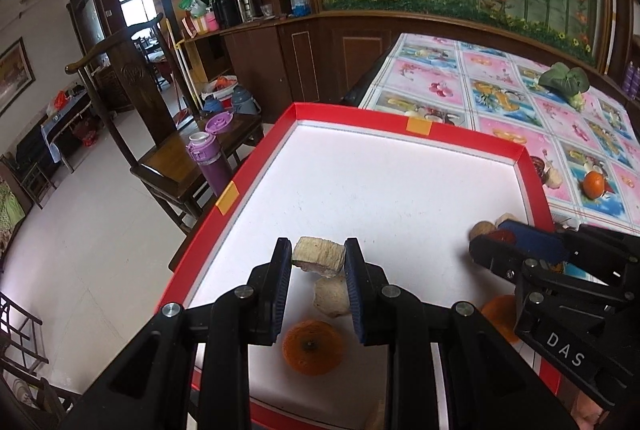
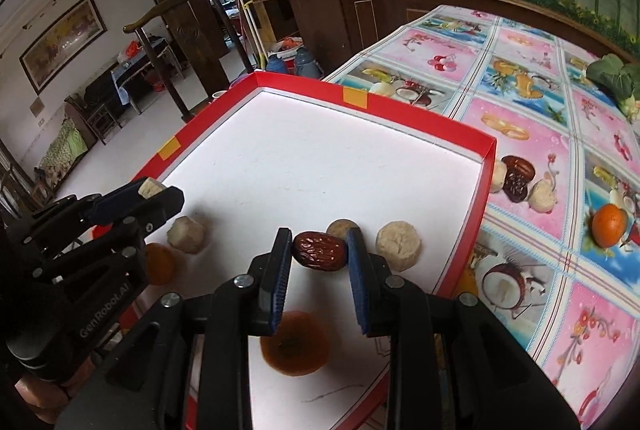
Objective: Organize fruits
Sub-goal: 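Carry the date and pastry over the red-rimmed tray, then open both grippers to drop the date and pastry into the tray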
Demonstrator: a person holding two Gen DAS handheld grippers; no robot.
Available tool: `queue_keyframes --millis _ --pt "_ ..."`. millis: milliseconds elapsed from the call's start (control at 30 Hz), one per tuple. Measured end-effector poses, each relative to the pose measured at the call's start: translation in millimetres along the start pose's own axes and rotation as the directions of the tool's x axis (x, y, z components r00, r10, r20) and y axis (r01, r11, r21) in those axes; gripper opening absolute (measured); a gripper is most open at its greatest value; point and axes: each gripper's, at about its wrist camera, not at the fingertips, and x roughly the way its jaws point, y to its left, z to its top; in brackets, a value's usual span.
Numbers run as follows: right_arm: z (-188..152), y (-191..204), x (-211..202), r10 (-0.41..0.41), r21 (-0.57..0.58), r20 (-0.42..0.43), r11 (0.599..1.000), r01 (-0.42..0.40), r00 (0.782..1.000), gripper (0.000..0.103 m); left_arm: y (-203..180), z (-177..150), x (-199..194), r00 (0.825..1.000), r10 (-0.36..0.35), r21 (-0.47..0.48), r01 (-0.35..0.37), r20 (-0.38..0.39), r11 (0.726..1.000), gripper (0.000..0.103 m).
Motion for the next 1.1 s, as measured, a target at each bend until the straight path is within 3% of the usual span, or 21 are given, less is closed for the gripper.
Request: queue_keyframes --millis 533,833,967,1100 --pt "16 -2 18 -0.094 -0.051 0.032 0.994 0.096 0.995 0.032 -3 -5 13 0.998 0.021 0.001 -0.021 -0.051 1.000 0.026" --pt "15 -14 20 -0.044 -0.019 0.022 0.999 0.044 0.999 0.033 -5 -5 17 0.997 0.036 -0.001 -0.036 -0.069 0.999 0.031" --pt "14 -18 17 -0.003 -0.003 0.029 1.000 0.003 1.000 0.042 -6 -3 12 0.998 0.049 -0.004 -0.049 -0.049 0.999 0.033" --pt "14 -22 11 0.022 0.004 0.045 1.000 -0.022 0.999 0.050 -7 2 3 0.997 0.077 0.000 -0.077 -0.014 0.997 0.042"
